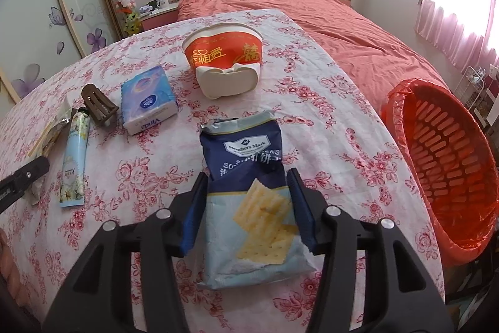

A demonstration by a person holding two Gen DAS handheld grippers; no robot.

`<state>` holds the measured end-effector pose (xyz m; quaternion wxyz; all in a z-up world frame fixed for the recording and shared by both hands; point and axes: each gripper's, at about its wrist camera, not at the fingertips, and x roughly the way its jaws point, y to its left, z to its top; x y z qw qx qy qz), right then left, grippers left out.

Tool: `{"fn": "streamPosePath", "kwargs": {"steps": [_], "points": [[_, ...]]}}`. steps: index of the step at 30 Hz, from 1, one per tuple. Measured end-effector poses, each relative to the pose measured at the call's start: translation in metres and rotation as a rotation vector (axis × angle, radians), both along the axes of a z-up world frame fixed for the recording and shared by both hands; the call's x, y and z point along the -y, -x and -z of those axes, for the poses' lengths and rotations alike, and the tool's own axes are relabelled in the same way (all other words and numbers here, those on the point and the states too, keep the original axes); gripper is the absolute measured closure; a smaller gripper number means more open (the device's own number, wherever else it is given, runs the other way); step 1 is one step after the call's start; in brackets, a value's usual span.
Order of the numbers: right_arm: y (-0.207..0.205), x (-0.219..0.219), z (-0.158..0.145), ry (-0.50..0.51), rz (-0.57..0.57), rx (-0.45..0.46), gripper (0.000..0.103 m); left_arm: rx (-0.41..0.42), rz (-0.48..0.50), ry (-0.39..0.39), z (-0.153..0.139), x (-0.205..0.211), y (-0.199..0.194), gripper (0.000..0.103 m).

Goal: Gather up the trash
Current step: 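Grasp the yellow snack packet with the left gripper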

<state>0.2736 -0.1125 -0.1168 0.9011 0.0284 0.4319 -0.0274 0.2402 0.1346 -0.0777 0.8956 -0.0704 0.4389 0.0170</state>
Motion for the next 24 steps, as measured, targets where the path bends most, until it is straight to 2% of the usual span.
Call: {"fn": "streamPosePath", "kwargs": {"steps": [15, 20, 24], "points": [[0.001, 0.000, 0.000, -0.017, -0.001, 0.005, 0.051, -0.012, -0.050, -0.009, 0.006, -0.007, -0.011, 0.060], [0.001, 0.005, -0.002, -0.025, 0.013, 0.014, 0.062, -0.016, -0.055, 0.007, 0.005, -0.013, -0.012, 0.077], [0.003, 0.013, -0.004, -0.039, 0.010, 0.016, 0.067, -0.006, -0.046, 0.007, 0.001, -0.013, -0.008, 0.079]]}}
